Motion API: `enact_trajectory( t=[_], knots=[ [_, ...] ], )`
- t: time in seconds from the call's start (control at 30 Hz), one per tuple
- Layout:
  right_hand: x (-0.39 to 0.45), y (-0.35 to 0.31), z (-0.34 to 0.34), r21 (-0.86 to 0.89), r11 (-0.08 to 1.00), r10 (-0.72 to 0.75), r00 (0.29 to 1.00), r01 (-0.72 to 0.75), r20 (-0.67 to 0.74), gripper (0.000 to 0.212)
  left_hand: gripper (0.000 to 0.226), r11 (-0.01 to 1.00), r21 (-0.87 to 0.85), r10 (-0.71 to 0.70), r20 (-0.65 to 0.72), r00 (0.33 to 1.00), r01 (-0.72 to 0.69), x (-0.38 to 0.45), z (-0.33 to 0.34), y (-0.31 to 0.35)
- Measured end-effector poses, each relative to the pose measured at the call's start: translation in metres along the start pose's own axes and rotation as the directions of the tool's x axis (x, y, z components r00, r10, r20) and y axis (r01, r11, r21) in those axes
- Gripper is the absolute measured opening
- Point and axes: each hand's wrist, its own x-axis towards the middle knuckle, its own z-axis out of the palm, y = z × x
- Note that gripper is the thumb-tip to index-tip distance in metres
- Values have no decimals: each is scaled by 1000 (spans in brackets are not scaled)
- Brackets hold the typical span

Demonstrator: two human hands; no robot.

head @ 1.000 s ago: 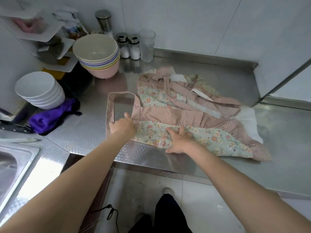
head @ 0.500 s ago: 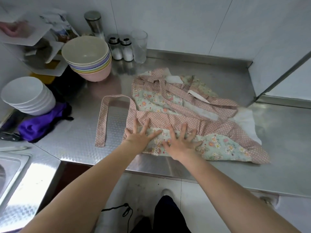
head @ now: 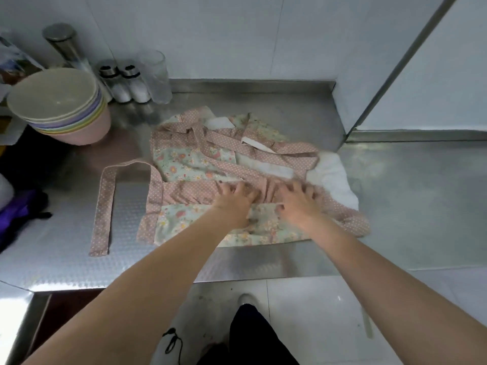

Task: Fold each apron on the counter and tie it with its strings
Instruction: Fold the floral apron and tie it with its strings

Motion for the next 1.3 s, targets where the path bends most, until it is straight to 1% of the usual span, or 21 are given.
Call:
enact_trajectory(
  t=[0.07,0.13,0.2,0.3,0.37,0.43,0.47,0.53,0.6,0.67,0.73,0.83,0.9,0.93,1.0,1.03,1.1,1.17,1.2,1.23,1.3],
  knots=[
    [-1,32,11,51,992,104,982,-113,158,64,82,1000,-7,-9,78,997,9,11,-5,1],
    [-1,45,19,98,980,146,962,-172,230,66,88,999,33,-1,132,991,-3,17,-12,-3],
    [2,37,13,12,982,181,956,-189,230,69,91,997,50,48,159,986,-57,17,-20,-11],
    [8,3,-16,-248,952,225,962,-182,158,68,89,986,44,150,190,970,-161,10,-26,-17],
    [15,-19,-33,-258,964,71,997,-64,17,51,87,972,67,208,213,955,-226,9,-28,-17],
    [25,-37,-39,-175,978,-141,981,117,-132,38,79,961,50,257,192,947,-271,11,-30,-22],
    [30,-42,-40,-144,973,-202,964,178,-172,35,72,963,4,266,140,954,-269,12,-33,-25],
    [44,-48,-43,-115,971,-228,954,209,-194,34,57,976,-109,185,-21,982,-186,17,-38,-36],
    [57,-49,-47,-94,984,-167,973,154,-157,36,52,993,-96,57,-139,989,-71,23,-42,-46],
    [69,-51,-51,-28,994,-108,987,106,-116,39,57,998,-61,-23,-141,990,14,29,-42,-52],
    [76,-55,-57,127,984,-103,978,127,-182,35,62,998,-35,-49,-75,996,46,38,-39,-55],
    [82,-54,-76,319,919,-96,918,231,-386,27,67,992,-104,-74,3,997,74,52,-39,-58],
    [86,-42,-93,497,818,11,856,290,-517,18,69,990,-115,-79,23,997,81,57,-44,-56],
    [87,-32,-104,574,752,100,804,326,-587,12,67,993,-96,-72,27,997,74,59,-45,-54],
    [85,-10,-126,654,638,271,677,406,-685,20,62,998,-29,-64,26,998,64,61,-44,-50],
    [83,4,-137,649,625,311,624,434,-716,27,59,997,20,-69,27,997,68,64,-42,-47],
    [81,21,-148,627,653,313,601,426,-735,39,57,990,75,-123,52,991,119,69,-39,-42],
    [79,25,-145,584,722,229,669,371,-708,36,49,979,56,-199,63,978,196,70,-49,-37],
    [78,26,-140,564,756,200,703,333,-683,22,41,975,5,-222,19,975,222,70,-60,-33],
    [77,25,-137,568,758,179,735,320,-654,4,36,968,-87,-241,-74,968,234,69,-71,-31],
    [75,26,-134,645,688,192,774,333,-604,40,33,955,-259,-234,-357,904,144,67,-92,-29]
  ],
)
